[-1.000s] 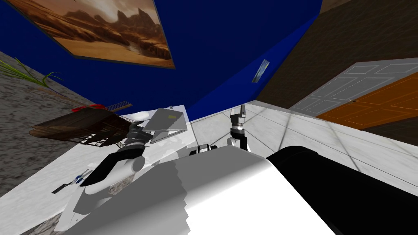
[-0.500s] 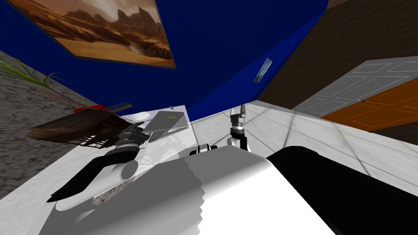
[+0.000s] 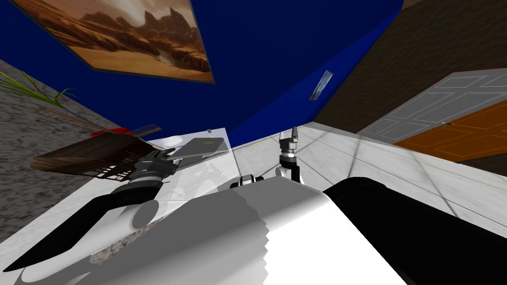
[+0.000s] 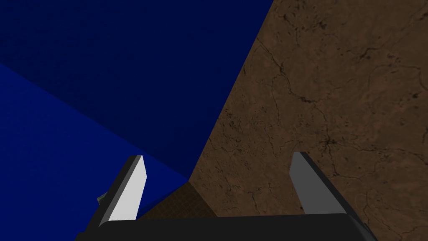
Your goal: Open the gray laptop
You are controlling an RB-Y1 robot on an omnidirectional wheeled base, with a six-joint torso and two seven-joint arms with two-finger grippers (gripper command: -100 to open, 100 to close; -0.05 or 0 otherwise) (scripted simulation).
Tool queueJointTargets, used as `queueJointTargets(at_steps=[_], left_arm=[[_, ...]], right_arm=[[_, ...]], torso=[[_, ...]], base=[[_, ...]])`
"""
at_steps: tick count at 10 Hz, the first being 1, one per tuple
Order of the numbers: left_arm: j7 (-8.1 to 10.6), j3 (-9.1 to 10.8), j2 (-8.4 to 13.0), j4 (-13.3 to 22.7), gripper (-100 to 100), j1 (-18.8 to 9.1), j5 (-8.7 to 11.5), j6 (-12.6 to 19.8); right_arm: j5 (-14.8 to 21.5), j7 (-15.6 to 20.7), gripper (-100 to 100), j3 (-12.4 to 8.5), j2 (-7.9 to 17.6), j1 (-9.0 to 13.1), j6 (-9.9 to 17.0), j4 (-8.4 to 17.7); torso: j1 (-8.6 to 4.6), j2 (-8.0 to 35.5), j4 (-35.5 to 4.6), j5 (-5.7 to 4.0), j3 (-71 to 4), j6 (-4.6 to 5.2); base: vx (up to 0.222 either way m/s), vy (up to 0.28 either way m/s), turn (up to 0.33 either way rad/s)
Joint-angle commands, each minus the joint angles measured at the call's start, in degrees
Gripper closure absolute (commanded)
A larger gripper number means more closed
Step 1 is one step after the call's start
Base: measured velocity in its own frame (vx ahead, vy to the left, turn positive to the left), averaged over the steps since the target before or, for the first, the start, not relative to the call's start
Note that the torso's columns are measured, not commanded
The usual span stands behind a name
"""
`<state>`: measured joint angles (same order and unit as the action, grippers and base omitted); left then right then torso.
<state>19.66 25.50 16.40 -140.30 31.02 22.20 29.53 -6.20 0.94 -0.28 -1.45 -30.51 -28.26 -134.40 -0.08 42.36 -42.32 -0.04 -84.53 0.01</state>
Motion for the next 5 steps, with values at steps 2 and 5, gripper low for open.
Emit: queueJointTargets(at_steps=[2, 5], left_arm=[[-0.01, -0.01, 0.00, 0.02, 0, -0.01, -0.01, -0.03], [0.00, -0.02, 0.01, -0.04, 0, -0.07, 0.01, -0.08]], right_arm=[[0.00, 0.00, 0, 0.00, 0.00, 0.00, 0.00, 0.00], [0.00, 0.00, 0, 0.00, 0.00, 0.00, 0.00, 0.00]], torso=[[0.08, -0.03, 0.02, 0.04, -0.01, -0.01], [0.12, -0.07, 0.04, 0.05, -0.04, -0.02]], base=[[0.000, 0.000, 0.000], [0.000, 0.000, 0.000]])
